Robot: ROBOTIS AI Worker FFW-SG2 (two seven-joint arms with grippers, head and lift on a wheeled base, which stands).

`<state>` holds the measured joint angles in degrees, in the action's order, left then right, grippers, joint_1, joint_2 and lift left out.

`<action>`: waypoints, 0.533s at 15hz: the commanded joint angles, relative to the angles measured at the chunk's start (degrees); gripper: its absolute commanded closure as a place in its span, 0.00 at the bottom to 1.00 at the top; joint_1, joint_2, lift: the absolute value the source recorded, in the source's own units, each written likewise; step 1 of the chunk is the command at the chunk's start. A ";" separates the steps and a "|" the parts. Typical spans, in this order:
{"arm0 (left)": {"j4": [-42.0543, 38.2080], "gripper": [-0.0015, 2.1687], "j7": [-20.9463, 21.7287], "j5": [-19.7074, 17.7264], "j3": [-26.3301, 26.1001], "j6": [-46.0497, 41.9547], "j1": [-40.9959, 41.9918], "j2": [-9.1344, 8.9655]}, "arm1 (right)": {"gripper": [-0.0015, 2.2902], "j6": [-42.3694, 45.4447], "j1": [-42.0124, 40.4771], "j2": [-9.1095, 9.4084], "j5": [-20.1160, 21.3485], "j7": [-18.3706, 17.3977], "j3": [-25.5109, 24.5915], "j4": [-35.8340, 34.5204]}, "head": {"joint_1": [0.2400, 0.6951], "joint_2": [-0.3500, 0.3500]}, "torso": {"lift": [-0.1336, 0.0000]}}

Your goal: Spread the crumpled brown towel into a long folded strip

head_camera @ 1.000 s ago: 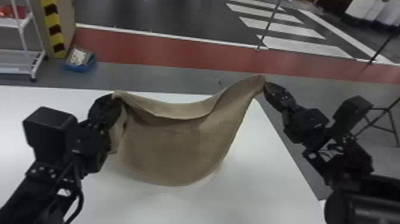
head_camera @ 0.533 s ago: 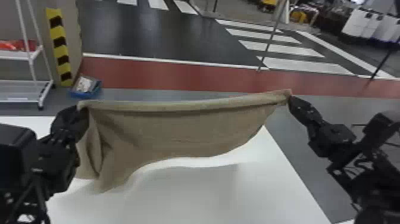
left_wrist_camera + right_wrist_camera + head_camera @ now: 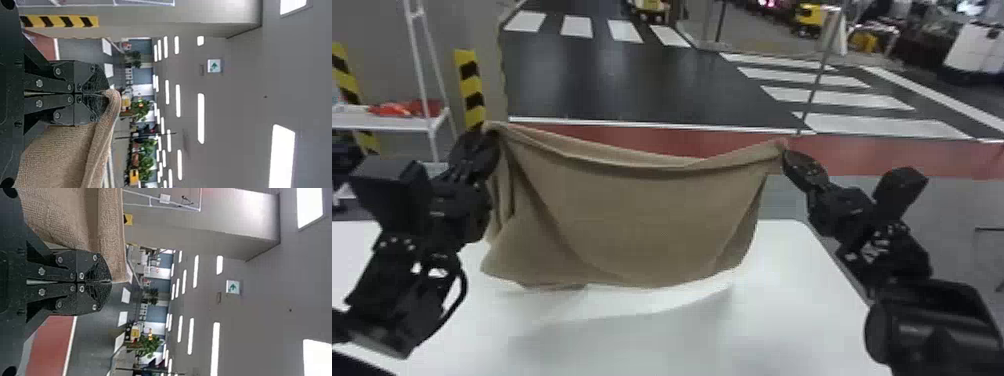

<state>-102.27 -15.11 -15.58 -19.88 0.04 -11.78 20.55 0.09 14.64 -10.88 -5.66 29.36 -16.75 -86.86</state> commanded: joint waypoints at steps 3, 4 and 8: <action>5.15 0.95 1.67 -1.38 0.02 -10.10 -1.05 1.34 | 0.69 5.58 5.05 -3.80 -0.40 2.90 3.03 6.88 | 0.36 0.29 | 0.07; 3.92 0.95 1.67 -1.38 0.37 -11.86 3.17 1.60 | 0.69 6.11 1.54 -5.29 -2.25 3.34 2.86 5.65 | 0.33 0.30 | 0.07; 5.24 0.09 2.02 10.05 -3.76 -20.12 17.58 1.95 | 0.69 8.57 -14.20 -6.17 -7.70 8.44 -3.64 -0.06 | 0.55 0.27 | 0.07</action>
<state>-99.36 -13.17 -11.63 -20.95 -15.87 1.80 22.51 7.05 6.15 -16.96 -11.18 36.73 -17.63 -85.49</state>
